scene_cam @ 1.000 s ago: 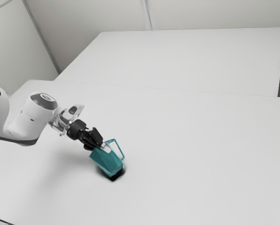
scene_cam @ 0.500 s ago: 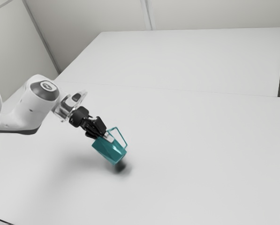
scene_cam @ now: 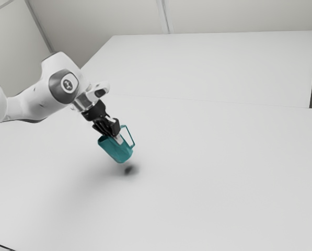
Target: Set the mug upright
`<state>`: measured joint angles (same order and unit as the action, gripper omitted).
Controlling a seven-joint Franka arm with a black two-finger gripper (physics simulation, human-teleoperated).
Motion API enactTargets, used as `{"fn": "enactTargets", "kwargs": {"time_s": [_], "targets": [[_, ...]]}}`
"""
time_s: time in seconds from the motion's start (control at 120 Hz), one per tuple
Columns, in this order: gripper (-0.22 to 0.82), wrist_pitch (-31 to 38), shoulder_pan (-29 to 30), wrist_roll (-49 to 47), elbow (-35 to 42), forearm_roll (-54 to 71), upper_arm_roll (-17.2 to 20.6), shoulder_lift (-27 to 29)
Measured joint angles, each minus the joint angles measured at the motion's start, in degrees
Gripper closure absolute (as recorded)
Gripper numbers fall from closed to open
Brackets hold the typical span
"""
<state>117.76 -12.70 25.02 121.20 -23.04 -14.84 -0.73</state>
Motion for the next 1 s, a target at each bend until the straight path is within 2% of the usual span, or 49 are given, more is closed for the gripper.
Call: {"fn": "enactTargets", "kwargs": {"time_s": [0.217,0.508,0.833,1.0], "targets": [[0.79,2.8,-1.4,-9.6,0.0,13.4,4.9,-0.7],[0.78,5.2,-9.0,-22.8,0.2,24.6,6.5,-1.4],[0.78,5.9,-3.6,-32.2,0.0,26.6,6.5,-2.8],[0.78,6.1,-4.9,-35.3,-0.1,26.7,6.5,-3.1]]}}
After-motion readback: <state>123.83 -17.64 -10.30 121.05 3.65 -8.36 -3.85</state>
